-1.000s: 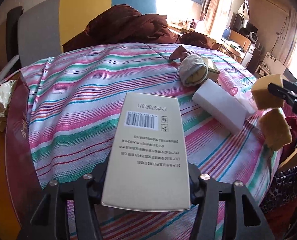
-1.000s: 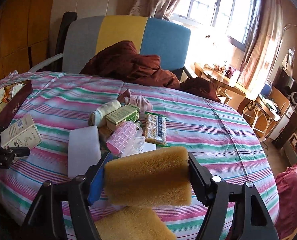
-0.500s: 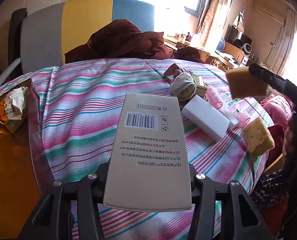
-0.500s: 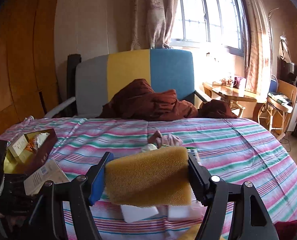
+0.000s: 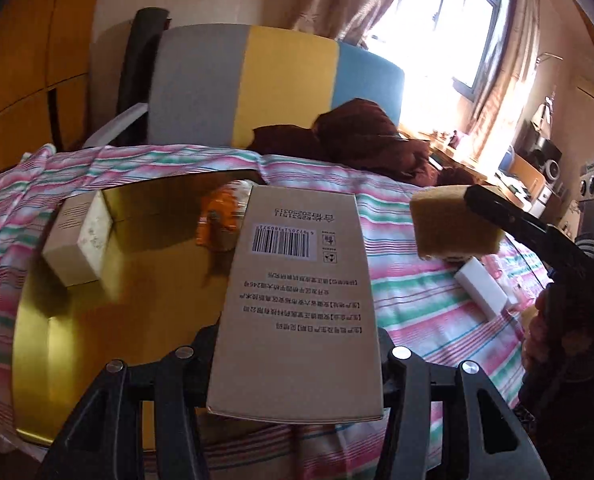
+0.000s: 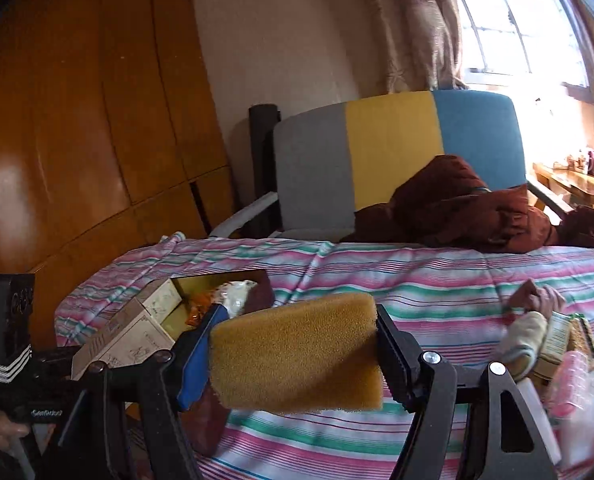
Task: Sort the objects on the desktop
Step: 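Carry the barcode box and yellow sponge over the gold tray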
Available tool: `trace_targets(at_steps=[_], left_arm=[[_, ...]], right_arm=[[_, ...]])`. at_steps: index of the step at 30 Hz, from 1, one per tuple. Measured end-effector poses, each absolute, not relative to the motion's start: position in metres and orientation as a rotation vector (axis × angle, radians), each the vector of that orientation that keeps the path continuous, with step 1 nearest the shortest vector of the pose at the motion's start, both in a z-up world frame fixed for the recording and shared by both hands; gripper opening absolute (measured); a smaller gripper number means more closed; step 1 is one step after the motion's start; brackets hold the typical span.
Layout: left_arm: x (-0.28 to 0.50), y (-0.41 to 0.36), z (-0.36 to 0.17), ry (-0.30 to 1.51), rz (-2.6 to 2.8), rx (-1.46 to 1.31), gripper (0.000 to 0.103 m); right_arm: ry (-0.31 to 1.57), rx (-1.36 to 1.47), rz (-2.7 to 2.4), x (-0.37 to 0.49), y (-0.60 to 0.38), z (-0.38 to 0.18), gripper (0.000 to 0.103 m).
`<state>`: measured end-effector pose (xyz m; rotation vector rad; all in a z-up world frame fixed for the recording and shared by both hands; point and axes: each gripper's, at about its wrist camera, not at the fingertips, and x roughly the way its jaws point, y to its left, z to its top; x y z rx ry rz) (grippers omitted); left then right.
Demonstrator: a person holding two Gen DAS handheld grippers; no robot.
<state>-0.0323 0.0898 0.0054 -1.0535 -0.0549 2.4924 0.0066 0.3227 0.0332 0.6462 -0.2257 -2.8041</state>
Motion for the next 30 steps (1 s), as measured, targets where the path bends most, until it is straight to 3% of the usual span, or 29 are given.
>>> trace_targets(at_steps=[10,18,30], left_arm=[[-0.104,0.018,0.002,-0.159,2.511,-1.234,0.053],[-0.172,0.021,-0.019,-0.194,2.482,-1.418,0.053],[-0.214,0.028,-0.06,-0.235,2.55,-1.579,0.053]], right_arm=[[-0.113,0.651,-2.644,-0.013,0.239,0.026,0.072],[-0.044,0.695,-2.576,-0.02,0.214,0.011,0.073],[-0.062,0.718,-2.533,-0.033,0.209,-0.004,0.073]])
